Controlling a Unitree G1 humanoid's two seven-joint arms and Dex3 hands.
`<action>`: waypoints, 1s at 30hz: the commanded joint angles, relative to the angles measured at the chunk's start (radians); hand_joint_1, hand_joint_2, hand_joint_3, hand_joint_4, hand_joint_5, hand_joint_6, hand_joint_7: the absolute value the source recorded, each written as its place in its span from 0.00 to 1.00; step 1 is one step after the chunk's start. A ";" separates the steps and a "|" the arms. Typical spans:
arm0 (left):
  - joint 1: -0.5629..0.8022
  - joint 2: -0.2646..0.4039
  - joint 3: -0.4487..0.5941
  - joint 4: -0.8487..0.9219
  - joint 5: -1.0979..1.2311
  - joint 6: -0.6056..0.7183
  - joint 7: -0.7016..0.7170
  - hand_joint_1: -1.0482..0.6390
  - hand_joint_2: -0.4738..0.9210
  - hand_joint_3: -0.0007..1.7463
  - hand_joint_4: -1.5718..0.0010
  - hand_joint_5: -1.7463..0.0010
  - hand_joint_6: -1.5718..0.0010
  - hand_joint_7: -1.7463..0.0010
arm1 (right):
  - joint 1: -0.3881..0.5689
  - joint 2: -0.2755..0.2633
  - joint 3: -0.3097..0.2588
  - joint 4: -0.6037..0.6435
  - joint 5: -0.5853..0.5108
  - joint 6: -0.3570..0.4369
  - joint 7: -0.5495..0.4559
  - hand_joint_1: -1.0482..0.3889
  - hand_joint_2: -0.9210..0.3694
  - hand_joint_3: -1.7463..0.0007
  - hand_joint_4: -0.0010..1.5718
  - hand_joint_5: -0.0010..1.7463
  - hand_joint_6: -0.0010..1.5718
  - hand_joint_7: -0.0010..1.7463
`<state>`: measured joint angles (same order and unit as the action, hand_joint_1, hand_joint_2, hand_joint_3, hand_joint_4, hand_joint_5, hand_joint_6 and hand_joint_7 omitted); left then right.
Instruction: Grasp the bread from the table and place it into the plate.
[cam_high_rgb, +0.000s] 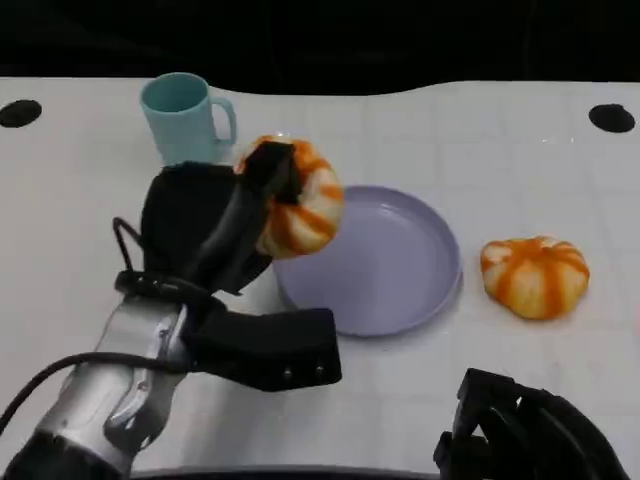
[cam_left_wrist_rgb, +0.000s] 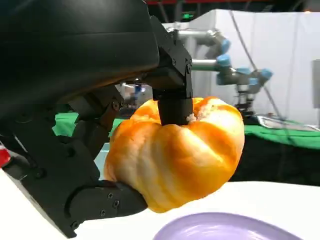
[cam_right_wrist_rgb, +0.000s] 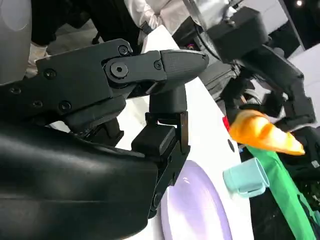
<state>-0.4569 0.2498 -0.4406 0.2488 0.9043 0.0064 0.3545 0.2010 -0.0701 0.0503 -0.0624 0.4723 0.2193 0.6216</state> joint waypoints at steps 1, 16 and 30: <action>-0.071 -0.033 -0.017 0.083 -0.019 -0.012 -0.039 0.47 0.61 0.61 0.39 0.00 0.56 0.01 | 0.002 -0.010 -0.009 0.000 0.008 -0.006 0.009 0.23 0.00 0.86 0.55 0.92 0.49 0.81; -0.265 -0.171 -0.089 0.449 -0.063 -0.083 -0.060 0.46 0.77 0.41 0.43 0.00 0.56 0.07 | 0.011 -0.002 -0.002 -0.008 0.004 -0.013 0.005 0.23 0.00 0.87 0.55 0.92 0.49 0.81; -0.345 -0.135 -0.147 0.457 -0.080 0.008 -0.458 0.24 1.00 0.13 0.66 0.89 0.75 1.00 | 0.017 0.006 0.016 -0.025 -0.005 -0.010 -0.016 0.23 0.00 0.86 0.55 0.92 0.49 0.81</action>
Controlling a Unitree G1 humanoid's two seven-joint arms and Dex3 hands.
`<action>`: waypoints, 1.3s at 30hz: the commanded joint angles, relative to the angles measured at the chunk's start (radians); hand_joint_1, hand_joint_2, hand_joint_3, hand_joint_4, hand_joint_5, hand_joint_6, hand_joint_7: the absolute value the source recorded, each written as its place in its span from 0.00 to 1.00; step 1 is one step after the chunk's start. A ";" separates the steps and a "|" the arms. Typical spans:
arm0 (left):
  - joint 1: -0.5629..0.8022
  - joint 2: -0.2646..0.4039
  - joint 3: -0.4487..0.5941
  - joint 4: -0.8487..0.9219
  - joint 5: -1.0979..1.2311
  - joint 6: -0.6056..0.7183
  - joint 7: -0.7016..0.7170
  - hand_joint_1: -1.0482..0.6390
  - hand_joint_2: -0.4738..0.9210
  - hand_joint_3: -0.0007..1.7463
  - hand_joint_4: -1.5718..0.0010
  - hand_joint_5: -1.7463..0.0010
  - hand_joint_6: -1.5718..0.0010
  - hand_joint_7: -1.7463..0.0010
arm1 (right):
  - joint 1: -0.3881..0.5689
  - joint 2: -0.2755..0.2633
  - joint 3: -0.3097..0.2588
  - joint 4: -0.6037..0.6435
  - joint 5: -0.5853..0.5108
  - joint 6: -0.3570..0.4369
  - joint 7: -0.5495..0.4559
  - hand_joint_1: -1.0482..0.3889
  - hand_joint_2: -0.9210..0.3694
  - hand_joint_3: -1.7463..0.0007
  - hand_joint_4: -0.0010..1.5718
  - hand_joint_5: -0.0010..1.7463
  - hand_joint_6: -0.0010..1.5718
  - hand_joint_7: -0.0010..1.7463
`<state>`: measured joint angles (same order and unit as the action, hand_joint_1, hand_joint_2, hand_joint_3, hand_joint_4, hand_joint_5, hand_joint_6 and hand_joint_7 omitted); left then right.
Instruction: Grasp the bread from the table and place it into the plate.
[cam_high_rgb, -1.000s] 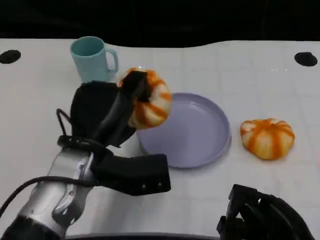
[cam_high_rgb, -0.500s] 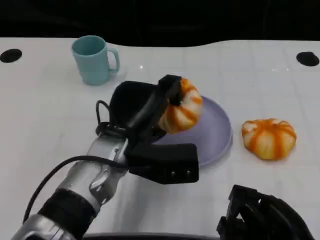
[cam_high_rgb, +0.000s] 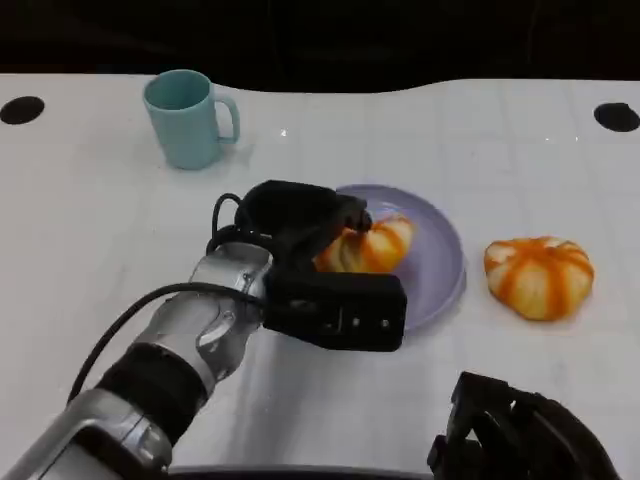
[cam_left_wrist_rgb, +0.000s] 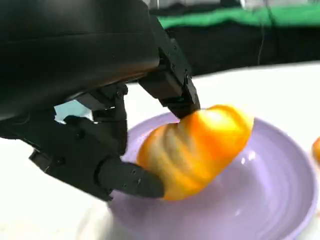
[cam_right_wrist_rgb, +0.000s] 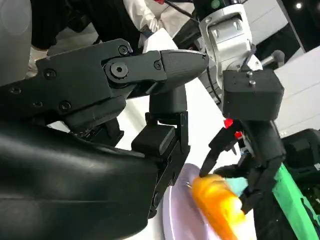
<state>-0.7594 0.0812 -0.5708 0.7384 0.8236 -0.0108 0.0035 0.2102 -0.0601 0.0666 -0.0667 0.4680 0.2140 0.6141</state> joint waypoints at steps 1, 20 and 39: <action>-0.045 0.039 -0.020 -0.038 0.001 0.026 -0.128 0.21 1.00 0.14 0.68 0.92 0.78 1.00 | 0.008 -0.004 0.000 -0.022 -0.002 -0.005 -0.010 0.23 0.00 0.86 0.55 0.92 0.49 0.81; 0.139 0.134 0.090 -0.347 -0.117 -0.016 -0.162 0.16 1.00 0.14 0.67 0.94 0.77 0.98 | 0.025 -0.009 -0.002 -0.049 0.006 0.008 -0.016 0.22 0.00 0.87 0.55 0.92 0.49 0.81; 0.658 0.048 0.385 -0.660 -0.882 -0.279 -0.276 0.36 1.00 0.14 0.70 0.12 0.69 0.50 | 0.021 -0.016 -0.003 -0.038 0.010 -0.002 0.005 0.23 0.00 0.85 0.54 0.93 0.48 0.82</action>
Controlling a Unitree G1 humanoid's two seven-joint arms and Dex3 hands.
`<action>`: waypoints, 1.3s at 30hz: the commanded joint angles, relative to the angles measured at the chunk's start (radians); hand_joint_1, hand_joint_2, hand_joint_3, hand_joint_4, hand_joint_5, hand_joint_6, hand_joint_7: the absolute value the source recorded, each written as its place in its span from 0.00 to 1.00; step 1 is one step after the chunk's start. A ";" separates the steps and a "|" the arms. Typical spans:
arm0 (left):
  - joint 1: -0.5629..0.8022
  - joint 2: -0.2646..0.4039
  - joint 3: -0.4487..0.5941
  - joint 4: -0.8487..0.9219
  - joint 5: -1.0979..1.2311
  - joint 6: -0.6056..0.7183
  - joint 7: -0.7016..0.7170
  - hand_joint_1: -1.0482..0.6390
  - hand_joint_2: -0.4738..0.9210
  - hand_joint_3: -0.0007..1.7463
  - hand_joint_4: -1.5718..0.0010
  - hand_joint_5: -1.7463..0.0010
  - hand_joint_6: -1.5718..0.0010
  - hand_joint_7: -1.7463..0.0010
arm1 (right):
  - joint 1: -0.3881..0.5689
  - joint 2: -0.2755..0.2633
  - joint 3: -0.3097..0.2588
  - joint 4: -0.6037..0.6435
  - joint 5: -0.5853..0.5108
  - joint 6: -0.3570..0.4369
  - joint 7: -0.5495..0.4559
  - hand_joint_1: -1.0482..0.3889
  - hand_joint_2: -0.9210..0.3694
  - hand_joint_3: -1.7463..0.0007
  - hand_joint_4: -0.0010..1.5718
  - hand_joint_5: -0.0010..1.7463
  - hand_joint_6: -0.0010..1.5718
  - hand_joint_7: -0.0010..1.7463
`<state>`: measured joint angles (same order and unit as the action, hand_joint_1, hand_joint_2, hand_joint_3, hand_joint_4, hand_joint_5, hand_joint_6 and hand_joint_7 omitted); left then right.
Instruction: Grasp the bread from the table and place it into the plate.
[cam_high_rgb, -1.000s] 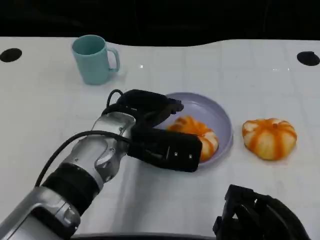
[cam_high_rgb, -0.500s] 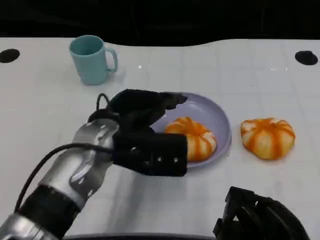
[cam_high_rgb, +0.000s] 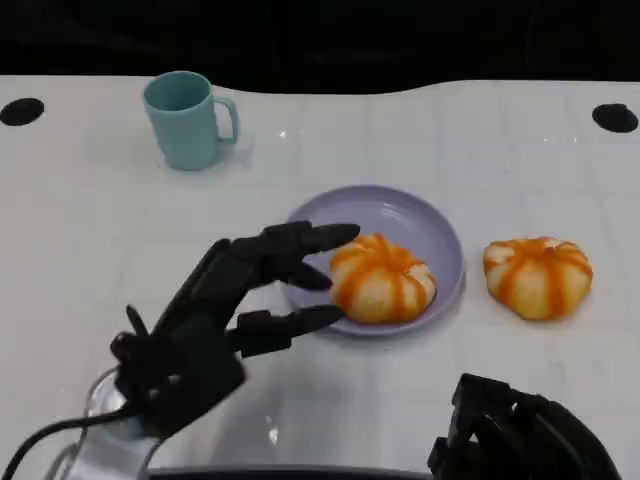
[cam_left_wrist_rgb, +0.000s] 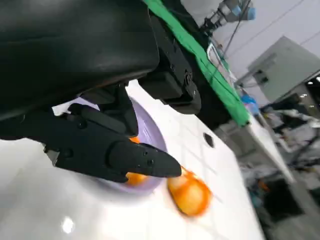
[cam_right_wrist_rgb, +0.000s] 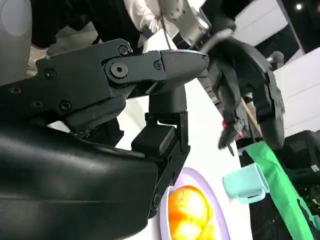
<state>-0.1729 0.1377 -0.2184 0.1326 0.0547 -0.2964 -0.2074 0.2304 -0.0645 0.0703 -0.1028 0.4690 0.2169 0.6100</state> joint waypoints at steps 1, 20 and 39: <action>0.097 -0.011 0.039 -0.074 -0.145 0.021 -0.081 0.35 1.00 0.15 0.70 0.10 0.72 0.42 | 0.001 -0.011 -0.007 -0.003 0.009 -0.004 0.008 0.23 0.00 0.85 0.54 0.93 0.48 0.82; 0.416 -0.075 0.094 -0.251 -0.520 0.292 -0.264 0.32 1.00 0.18 0.58 0.00 0.73 0.00 | 0.007 -0.018 -0.012 -0.012 0.023 0.016 0.011 0.23 0.00 0.87 0.55 0.92 0.48 0.81; 0.400 -0.129 0.141 -0.164 -0.543 0.288 -0.364 0.27 1.00 0.11 0.55 0.00 0.70 0.00 | 0.003 -0.035 -0.046 0.011 0.033 0.009 0.044 0.24 0.00 0.86 0.55 0.92 0.48 0.80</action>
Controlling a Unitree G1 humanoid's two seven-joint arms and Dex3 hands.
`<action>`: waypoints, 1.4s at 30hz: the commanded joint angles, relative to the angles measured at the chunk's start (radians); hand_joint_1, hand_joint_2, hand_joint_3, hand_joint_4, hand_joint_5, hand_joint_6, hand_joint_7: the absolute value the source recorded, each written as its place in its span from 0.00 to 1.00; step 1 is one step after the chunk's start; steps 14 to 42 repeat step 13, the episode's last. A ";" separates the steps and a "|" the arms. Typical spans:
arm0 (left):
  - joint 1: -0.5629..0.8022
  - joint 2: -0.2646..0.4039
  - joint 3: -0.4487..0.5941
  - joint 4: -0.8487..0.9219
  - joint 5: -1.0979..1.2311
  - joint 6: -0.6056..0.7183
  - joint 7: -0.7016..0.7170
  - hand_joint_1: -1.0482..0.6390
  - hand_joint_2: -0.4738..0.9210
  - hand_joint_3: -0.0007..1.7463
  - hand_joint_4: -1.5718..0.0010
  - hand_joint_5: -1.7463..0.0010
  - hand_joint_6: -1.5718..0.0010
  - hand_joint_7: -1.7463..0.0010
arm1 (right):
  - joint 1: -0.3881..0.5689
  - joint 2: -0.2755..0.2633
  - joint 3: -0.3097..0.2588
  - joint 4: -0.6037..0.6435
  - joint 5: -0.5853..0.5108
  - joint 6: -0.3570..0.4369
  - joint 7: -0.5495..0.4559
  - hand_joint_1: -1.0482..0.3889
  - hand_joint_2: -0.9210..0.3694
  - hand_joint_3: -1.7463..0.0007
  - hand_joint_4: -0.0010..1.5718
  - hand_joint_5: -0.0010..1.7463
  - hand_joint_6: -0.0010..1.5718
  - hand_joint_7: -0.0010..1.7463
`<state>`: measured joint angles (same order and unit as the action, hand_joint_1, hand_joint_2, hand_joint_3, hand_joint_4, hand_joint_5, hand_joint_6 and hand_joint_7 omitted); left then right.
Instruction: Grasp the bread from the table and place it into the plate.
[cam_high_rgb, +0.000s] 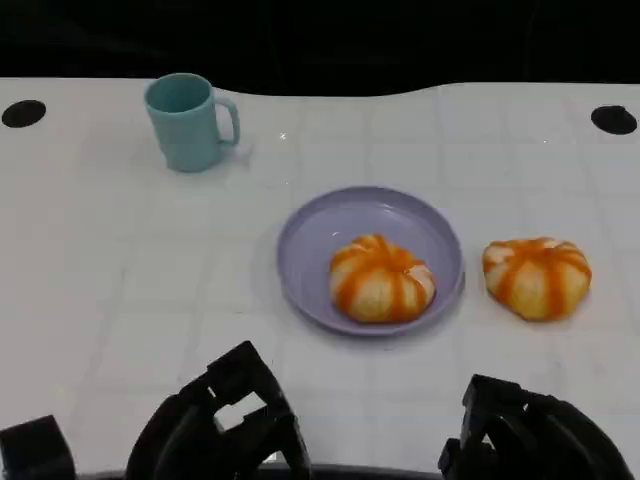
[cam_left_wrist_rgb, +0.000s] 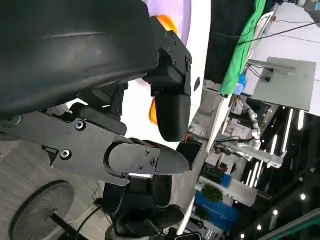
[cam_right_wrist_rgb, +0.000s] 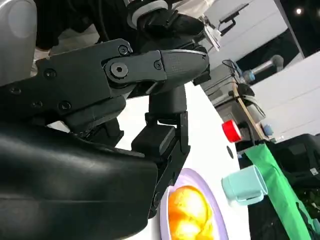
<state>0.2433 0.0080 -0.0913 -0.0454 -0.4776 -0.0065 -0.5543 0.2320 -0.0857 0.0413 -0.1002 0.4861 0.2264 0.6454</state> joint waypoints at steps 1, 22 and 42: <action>-0.019 0.002 0.015 0.016 -0.009 -0.003 -0.020 0.27 1.00 0.10 0.55 0.00 0.70 0.00 | 0.001 -0.014 -0.018 0.008 0.014 0.000 0.006 0.24 0.00 0.87 0.56 0.92 0.48 0.79; -0.030 0.006 0.020 0.024 -0.006 0.009 -0.036 0.27 1.00 0.09 0.56 0.00 0.69 0.00 | -0.001 -0.013 -0.018 0.015 0.009 -0.003 0.010 0.24 0.00 0.86 0.56 0.92 0.49 0.80; -0.030 0.006 0.020 0.024 -0.006 0.009 -0.036 0.27 1.00 0.09 0.56 0.00 0.69 0.00 | -0.001 -0.013 -0.018 0.015 0.009 -0.003 0.010 0.24 0.00 0.86 0.56 0.92 0.49 0.80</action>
